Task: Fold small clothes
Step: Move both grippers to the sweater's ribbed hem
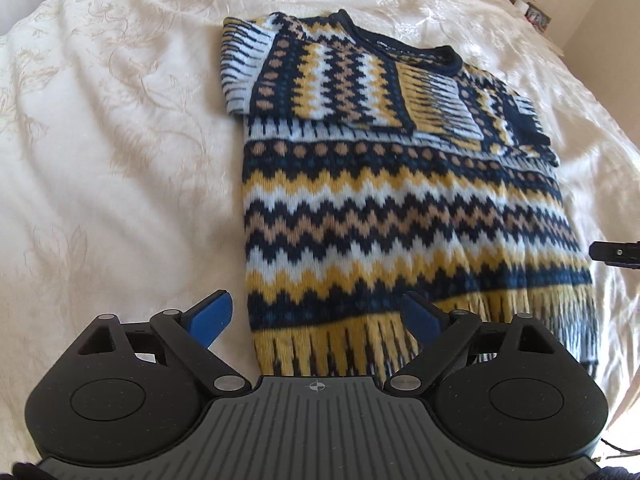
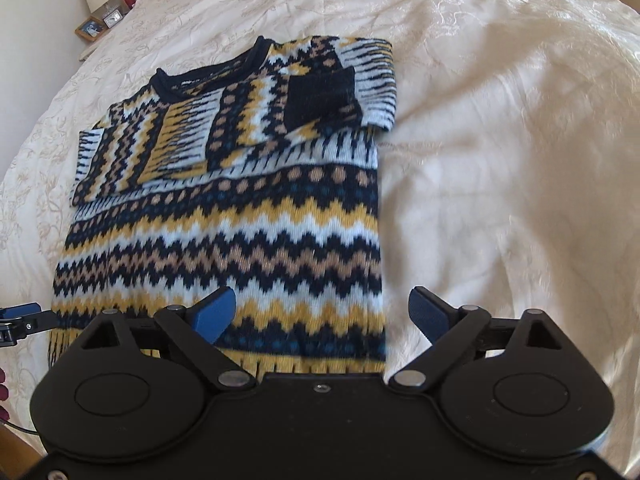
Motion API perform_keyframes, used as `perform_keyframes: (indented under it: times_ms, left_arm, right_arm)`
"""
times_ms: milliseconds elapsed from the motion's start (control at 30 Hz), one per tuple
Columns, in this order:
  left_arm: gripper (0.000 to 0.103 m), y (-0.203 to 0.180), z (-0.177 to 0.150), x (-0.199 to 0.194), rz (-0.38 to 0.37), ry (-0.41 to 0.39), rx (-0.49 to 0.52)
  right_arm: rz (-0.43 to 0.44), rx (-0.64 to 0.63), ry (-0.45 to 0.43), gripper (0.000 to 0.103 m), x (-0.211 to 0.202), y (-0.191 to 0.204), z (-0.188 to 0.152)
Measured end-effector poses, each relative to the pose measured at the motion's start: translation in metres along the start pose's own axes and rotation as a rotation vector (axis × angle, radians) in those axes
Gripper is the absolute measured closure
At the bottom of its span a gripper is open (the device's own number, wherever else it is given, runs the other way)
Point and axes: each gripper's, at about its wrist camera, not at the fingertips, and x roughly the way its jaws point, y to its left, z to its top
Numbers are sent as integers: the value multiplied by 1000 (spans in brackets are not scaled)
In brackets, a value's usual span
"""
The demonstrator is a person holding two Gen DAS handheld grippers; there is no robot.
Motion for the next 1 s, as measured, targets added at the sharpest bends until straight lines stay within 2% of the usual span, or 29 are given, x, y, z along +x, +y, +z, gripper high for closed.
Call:
perform_keyframes:
  times_ms: [267,433,533,733,800,1000]
  left_arm:
    - [12,-9,-56,-17,17,29,-8]
    - [11,-22,-90,-20,55,46,-5]
    - [12,-30,-104,-19,53,59,-7]
    - [11,-38,-116,-16,79,59,-11]
    - [5,-37,-116,-14,80,57,-29]
    - [1,-40,-117,1,99,85,-41]
  right_arm:
    - [59,-38,68,8,-8,6,-58]
    - [101,-75,101,8,-10,6,-88]
    - [121,-83,116,5,-11,3,-102]
    - [152,-95,141,4,-11,-4,-122]
    - [165,-89,146,4,-9,-6,-126]
    - [196,-32,149,2,-1,-14,-130]
